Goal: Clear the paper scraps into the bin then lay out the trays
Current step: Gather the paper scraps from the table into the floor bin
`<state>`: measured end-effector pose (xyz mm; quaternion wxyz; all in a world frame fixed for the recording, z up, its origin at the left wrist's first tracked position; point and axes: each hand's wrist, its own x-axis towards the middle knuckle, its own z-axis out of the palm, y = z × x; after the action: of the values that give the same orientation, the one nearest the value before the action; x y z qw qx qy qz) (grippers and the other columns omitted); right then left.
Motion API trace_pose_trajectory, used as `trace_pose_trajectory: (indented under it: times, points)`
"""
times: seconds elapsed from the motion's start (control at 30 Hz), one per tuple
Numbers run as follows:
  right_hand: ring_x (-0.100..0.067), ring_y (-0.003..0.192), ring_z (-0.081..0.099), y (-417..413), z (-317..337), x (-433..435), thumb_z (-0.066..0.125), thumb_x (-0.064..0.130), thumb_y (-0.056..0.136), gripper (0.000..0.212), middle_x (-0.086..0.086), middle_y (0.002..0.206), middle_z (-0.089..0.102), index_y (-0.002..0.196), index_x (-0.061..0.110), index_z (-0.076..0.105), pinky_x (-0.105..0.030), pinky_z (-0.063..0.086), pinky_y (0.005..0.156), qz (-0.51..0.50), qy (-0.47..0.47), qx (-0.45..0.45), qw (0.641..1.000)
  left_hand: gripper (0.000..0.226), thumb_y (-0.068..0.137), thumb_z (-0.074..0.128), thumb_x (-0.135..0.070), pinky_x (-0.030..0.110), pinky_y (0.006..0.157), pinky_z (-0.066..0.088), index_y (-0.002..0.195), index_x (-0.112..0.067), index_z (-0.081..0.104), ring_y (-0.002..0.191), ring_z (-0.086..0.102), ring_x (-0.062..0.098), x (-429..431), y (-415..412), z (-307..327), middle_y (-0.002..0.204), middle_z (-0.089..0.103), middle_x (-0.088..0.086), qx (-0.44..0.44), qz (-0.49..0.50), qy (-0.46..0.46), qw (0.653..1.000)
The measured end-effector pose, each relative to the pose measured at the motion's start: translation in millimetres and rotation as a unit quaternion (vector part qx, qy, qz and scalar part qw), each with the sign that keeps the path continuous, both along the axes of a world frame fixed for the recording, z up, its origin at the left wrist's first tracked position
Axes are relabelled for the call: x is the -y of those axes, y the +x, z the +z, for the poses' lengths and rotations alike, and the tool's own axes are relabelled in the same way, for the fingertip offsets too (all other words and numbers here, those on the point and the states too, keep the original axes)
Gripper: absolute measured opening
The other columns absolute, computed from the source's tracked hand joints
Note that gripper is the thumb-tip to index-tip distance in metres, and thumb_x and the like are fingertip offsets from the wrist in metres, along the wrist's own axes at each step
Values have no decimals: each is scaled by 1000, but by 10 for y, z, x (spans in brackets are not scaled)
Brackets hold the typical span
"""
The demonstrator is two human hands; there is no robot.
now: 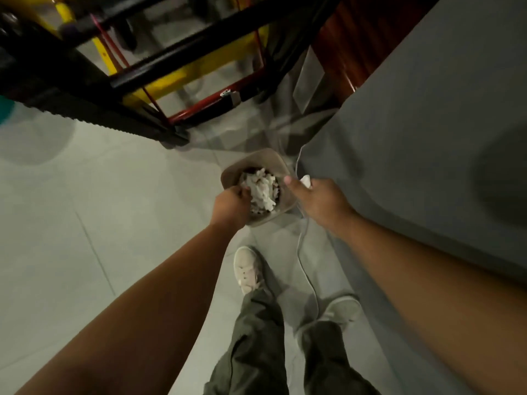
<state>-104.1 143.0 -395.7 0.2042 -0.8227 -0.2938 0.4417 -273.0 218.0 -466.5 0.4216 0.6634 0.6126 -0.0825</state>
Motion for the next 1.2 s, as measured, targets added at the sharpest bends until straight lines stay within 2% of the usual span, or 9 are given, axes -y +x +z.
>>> trace_pose_trajectory:
  times: [0.07,0.17,0.33,0.47,0.6,0.8,0.87,0.93,1.2]
  points:
    - [-11,46,38,16,-248,17,55,61,88,62,8,35,37,39,22,53,-27,29,49,-38,-18,-20,999,42,105,36,-30,37,90,44,119,-2,64,113,57,41,-60,62,-226,121,64,24,-8,2,-22,1000]
    - [-13,46,38,45,-612,61,48,66,87,65,7,44,41,44,17,49,-23,27,47,-83,-49,-47,994,40,104,36,-30,36,93,43,123,-6,62,116,57,39,-175,149,-489,125,63,21,-8,10,-45,999]
    - [-16,51,39,69,-918,74,41,26,94,29,0,58,45,67,17,50,-25,31,53,-45,-74,-76,993,35,99,44,-26,39,95,49,122,-9,64,111,61,36,-297,179,-704,121,66,16,-2,22,-56,998]
    - [-6,49,50,-19,-1001,-62,55,23,94,26,-6,75,69,70,15,60,-25,37,51,-84,-54,-106,989,38,103,37,-29,35,88,46,117,-6,65,108,60,39,-343,78,-710,116,66,20,-23,12,-12,1000]
    - [-5,50,49,-133,-1058,-235,71,22,86,14,-8,78,71,77,14,65,-25,41,53,-110,-39,-105,988,39,101,39,-32,35,80,45,115,-6,64,102,61,38,-373,-79,-742,110,67,20,-34,-4,-5,999]
    - [-19,93,60,-293,-1148,-555,59,41,93,31,-1,103,61,111,16,59,-37,53,85,-78,-56,-101,990,35,97,44,-32,31,79,42,115,-11,66,104,59,34,-367,-259,-747,112,67,13,-40,-18,-29,999]
    - [-22,106,60,-335,-1184,-607,59,42,92,37,-3,115,62,120,17,56,-44,51,96,-92,-49,-119,987,35,96,44,-32,32,82,45,114,-12,67,104,60,33,-370,-304,-732,111,68,12,-39,-15,-23,999]
    - [-22,118,55,-343,-1192,-609,58,40,93,45,-4,130,58,132,18,51,-42,45,104,-76,-46,-107,990,34,97,44,-32,33,83,47,112,-13,68,103,60,32,-372,-349,-708,110,69,10,-39,-17,-21,999]
    - [-23,127,51,-255,-609,-334,63,35,92,50,-6,138,54,135,13,51,-32,39,107,-5,-38,-64,997,35,98,41,-30,34,85,47,116,-14,66,106,60,31,-246,-330,-128,115,68,10,-34,-22,-3,999]
